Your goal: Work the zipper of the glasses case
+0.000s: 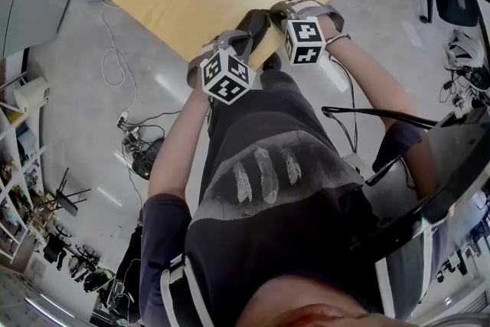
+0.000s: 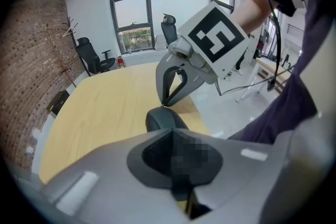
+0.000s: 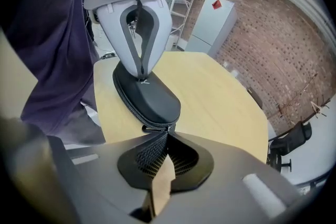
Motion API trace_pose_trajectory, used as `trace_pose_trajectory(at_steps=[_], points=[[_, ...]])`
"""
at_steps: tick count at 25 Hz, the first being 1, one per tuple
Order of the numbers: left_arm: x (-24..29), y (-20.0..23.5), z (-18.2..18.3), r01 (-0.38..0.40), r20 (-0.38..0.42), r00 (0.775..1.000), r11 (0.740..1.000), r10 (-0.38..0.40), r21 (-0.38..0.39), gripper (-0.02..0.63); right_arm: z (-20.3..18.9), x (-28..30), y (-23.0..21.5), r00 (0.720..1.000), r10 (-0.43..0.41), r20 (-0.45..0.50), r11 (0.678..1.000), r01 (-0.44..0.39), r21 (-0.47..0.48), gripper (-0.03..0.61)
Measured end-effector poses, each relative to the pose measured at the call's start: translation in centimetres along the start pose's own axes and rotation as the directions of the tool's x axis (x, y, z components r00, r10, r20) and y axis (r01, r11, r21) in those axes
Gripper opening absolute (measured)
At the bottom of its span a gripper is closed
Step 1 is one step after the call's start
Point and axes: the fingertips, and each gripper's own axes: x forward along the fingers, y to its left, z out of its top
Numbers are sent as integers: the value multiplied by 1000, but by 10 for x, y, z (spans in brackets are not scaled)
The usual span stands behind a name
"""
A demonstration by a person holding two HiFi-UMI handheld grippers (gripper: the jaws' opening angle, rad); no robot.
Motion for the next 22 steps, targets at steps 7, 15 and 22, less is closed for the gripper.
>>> trace_pose_trajectory(at_steps=[7,15,22], points=[[2,2,0,-11,16,1000,993,13,-115,0,2,-5,9,995,81,-54,997,-80,21,-2],[0,4,2,15,72,997,966,4,-256,0,-3,-9,22,997,77,16,922,-77,379,-2],[-16,21,-5,6,89,996,989,7,-145,1,-14,-6,14,996,69,64,837,-93,539,-3]])
